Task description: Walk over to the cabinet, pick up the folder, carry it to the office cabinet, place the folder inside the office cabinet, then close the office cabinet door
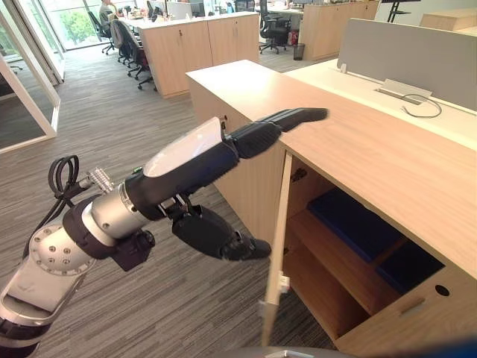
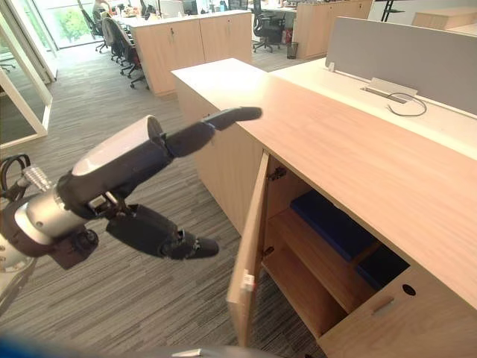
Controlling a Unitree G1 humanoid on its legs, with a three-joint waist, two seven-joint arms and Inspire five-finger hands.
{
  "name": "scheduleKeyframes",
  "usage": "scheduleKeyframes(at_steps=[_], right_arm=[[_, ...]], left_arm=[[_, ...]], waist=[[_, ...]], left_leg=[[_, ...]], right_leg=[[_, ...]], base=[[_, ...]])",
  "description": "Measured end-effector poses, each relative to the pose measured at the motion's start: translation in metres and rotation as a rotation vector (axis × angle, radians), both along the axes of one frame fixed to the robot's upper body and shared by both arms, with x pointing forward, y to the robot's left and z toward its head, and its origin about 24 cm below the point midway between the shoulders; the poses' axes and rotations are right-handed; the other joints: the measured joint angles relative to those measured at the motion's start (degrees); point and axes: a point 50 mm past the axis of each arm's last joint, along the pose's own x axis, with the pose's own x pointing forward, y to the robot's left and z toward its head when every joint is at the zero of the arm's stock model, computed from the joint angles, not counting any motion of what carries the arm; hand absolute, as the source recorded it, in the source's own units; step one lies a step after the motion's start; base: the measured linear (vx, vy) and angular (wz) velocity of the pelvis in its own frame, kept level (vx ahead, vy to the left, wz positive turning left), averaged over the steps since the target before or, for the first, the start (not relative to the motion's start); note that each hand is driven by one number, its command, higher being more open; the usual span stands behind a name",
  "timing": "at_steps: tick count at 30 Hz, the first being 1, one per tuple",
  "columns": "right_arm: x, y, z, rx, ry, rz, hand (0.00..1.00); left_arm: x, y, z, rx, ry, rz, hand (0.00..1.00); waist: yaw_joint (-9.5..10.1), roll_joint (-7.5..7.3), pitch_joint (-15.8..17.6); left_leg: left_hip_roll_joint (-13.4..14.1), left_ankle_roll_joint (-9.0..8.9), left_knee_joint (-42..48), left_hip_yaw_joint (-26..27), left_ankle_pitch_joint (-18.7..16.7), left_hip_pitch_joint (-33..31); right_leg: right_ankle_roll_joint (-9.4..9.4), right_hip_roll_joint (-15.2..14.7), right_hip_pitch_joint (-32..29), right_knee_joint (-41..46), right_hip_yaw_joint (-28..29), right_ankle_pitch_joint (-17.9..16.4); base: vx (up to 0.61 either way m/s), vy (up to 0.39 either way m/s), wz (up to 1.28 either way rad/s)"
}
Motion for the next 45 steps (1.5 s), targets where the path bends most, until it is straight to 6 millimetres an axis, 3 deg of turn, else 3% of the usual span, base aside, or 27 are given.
scheduleKeyframes(at_steps=[5,10,19,22,26,29,30,31,32,33,34,38,40,41,43,44,45], right_arm=[[0.007,0.004,0.002,0.032,-0.028,0.145,1.00],[0.010,0.011,0.002,0.071,-0.057,0.138,1.00],[0.015,0.011,0.003,0.068,-0.076,0.158,1.00],[0.018,0.011,0.004,0.061,-0.077,0.188,1.00],[0.022,0.008,0.005,0.036,-0.084,0.226,1.00],[0.022,0.007,0.005,0.017,-0.083,0.226,1.00],[0.024,0.009,0.005,0.004,-0.088,0.224,1.00],[0.024,0.008,0.005,-0.002,-0.092,0.213,1.00],[0.025,0.002,0.006,-0.024,-0.101,0.195,1.00],[0.027,-0.001,0.007,-0.038,-0.110,0.185,1.00],[0.032,-0.002,0.008,-0.047,-0.123,0.186,1.00],[0.051,-0.001,0.014,-0.090,-0.172,0.304,1.00],[0.055,0.001,0.015,-0.101,-0.184,0.341,1.00],[0.059,0.001,0.016,-0.111,-0.189,0.375,1.00],[0.067,0.002,0.018,-0.122,-0.194,0.448,1.00],[0.071,0.004,0.018,-0.124,-0.198,0.490,1.00],[0.070,0.005,0.018,-0.123,-0.195,0.493,1.00]], left_arm=[[0.005,0.000,-0.007,-0.023,0.054,0.007,1.00],[0.007,-0.006,-0.030,-0.068,0.165,-0.011,1.00],[0.018,-0.005,-0.048,-0.184,0.261,0.035,1.00],[0.022,-0.002,-0.049,-0.321,0.314,0.004,1.00],[0.025,0.020,-0.064,-0.763,0.355,0.069,1.00],[0.025,0.036,-0.114,-1.221,0.507,0.245,1.00],[0.024,0.043,-0.147,-1.362,0.619,0.373,1.00],[0.024,0.046,-0.161,-1.401,0.664,0.429,1.00],[0.020,0.053,-0.187,-1.480,0.752,0.548,1.00],[0.015,0.059,-0.207,-1.517,0.815,0.634,1.00],[0.005,0.069,-0.230,-1.568,0.879,0.738,1.00],[-0.035,0.098,-0.282,-1.751,0.960,0.995,1.00],[-0.050,0.103,-0.300,-1.806,0.987,1.086,1.00],[-0.063,0.105,-0.316,-1.861,1.021,1.154,1.00],[-0.086,0.103,-0.345,-1.978,1.091,1.270,1.00],[-0.101,0.094,-0.368,-2.077,1.183,1.355,1.00],[-0.108,0.089,-0.376,-2.106,1.230,1.386,1.00]], waist=[[-1.55,-1.31,0.13],[-3.36,-2.53,0.73],[-4.72,-2.73,0.65],[-4.83,-2.68,0.73],[-5.54,-2.08,0.99],[-5.54,-1.80,1.35],[-5.49,-1.94,1.89],[-5.44,-1.55,2.25],[-5.30,-0.48,3.09],[-5.23,0.58,3.84],[-4.99,1.15,5.13],[-4.10,0.95,6.72],[-4.01,0.83,6.68],[-3.97,1.05,6.48],[-3.98,1.77,6.09],[-4.11,1.94,5.59],[-4.01,2.00,5.22]], left_leg=[[0.47,-0.47,0.00,1.61,-0.36,1.60],[1.02,-0.92,0.02,5.04,-1.58,3.24],[1.34,-1.64,0.05,8.78,-2.96,4.75],[1.62,-2.14,0.04,9.77,-3.43,5.90],[1.77,-2.23,0.05,10.39,-3.94,6.55],[2.47,-2.54,1.97,11.27,-5.34,6.29],[4.77,-2.70,10.46,11.28,-9.70,3.13],[6.36,-2.84,15.28,11.19,-12.02,1.34],[9.90,-3.11,24.00,11.01,-16.36,-1.23],[12.02,-2.87,28.34,10.11,-18.35,-2.38],[12.71,-2.47,31.53,5.97,-19.07,-2.87],[10.85,-3.07,35.96,-8.67,-19.41,-3.99],[9.92,-3.31,36.38,-12.29,-19.57,-3.89],[9.73,-4.21,36.35,-13.90,-20.49,-3.55],[9.74,-4.37,33.87,-14.41,-22.05,-2.25],[9.68,-5.09,30.71,-13.44,-22.62,-1.31],[9.67,-5.28,29.24,-13.04,-22.87,-1.10]], right_leg=[[-0.17,0.34,0.92,-0.38,1.46,-0.10],[-0.20,0.44,0.58,-0.45,5.05,-0.10],[-0.21,0.48,-0.06,-0.43,8.84,-0.09],[-0.29,0.68,0.54,-0.43,9.74,-0.14],[-0.61,0.84,0.77,-0.37,10.39,-0.34],[-1.09,1.12,0.66,-0.21,11.32,-0.66],[-1.23,1.42,0.62,-0.02,11.67,-0.78],[-1.40,1.88,0.65,0.11,11.96,-0.90],[-1.54,3.49,0.84,0.37,12.97,-1.01],[-1.67,4.68,0.80,0.64,14.29,-1.14],[-1.81,5.52,0.70,1.34,16.49,-1.24],[-1.62,6.37,-3.95,6.76,23.87,-2.59],[-1.56,6.50,-5.37,8.46,25.48,-2.76],[-1.50,6.85,-6.18,8.97,26.59,-2.73],[-0.99,7.34,-7.36,9.15,28.24,-2.59],[-0.50,7.37,-8.61,9.21,29.06,-2.27],[-0.19,7.42,-9.33,9.05,29.45,-2.07]], base=[[0.01,-0.011,-0.16],[0.01,0.014,-0.35],[0.03,0.004,-0.24],[0.02,-0.020,-0.19],[0.00,-0.022,-0.08],[0.00,-0.045,-0.15],[0.02,-0.092,-0.15],[0.04,-0.116,-0.28],[0.05,-0.058,-0.42],[0.05,-0.035,-0.77],[0.03,-0.019,-0.99],[0.00,0.006,-0.97],[-0.02,0.040,-0.59],[-0.01,0.069,-0.64],[-0.02,0.097,-0.50],[-0.04,0.106,-0.26],[-0.05,0.115,-0.23]])
